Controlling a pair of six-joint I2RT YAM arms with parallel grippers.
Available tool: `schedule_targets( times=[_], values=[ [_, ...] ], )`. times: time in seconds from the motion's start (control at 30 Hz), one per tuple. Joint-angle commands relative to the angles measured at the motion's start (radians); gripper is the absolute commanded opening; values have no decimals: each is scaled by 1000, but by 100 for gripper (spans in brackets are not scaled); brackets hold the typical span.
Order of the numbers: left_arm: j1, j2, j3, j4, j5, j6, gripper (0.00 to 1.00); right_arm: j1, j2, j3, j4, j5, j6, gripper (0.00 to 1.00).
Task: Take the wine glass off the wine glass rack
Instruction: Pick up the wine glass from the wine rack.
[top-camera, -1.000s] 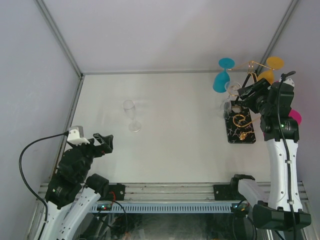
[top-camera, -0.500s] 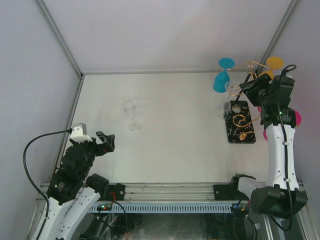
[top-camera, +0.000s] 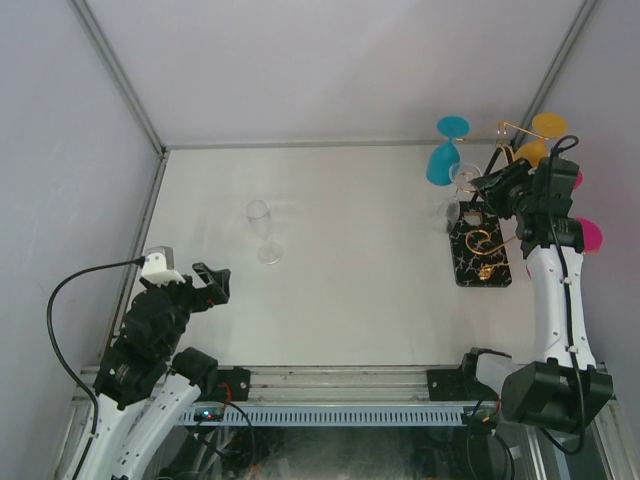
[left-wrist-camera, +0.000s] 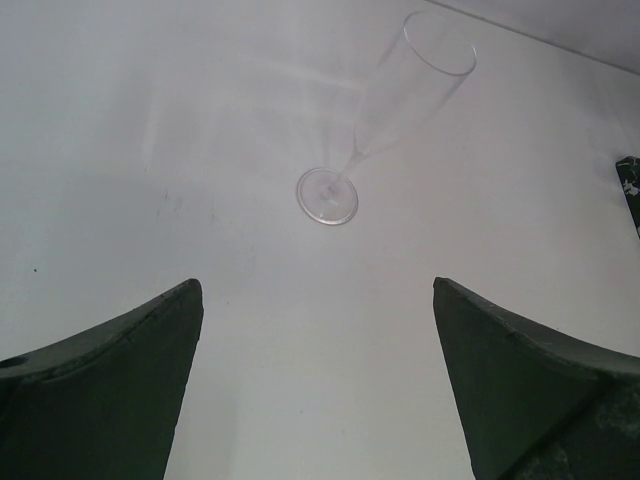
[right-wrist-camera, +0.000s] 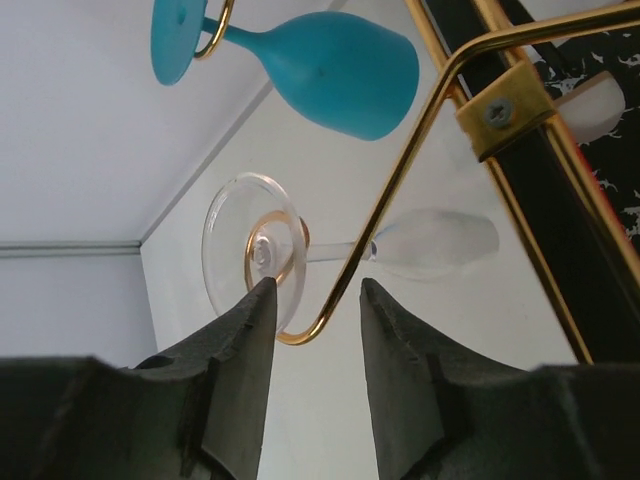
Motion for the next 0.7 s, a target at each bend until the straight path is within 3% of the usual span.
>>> schedule_targets(
  times=[0.0, 0.67],
  values=[
    [6, 13, -1, 34, 13, 12, 100, -1, -12, -1, 59, -61, 4, 36],
    [5, 8, 1, 29, -3, 9, 100, 22, -100, -1, 49, -30, -9, 36]
  ],
)
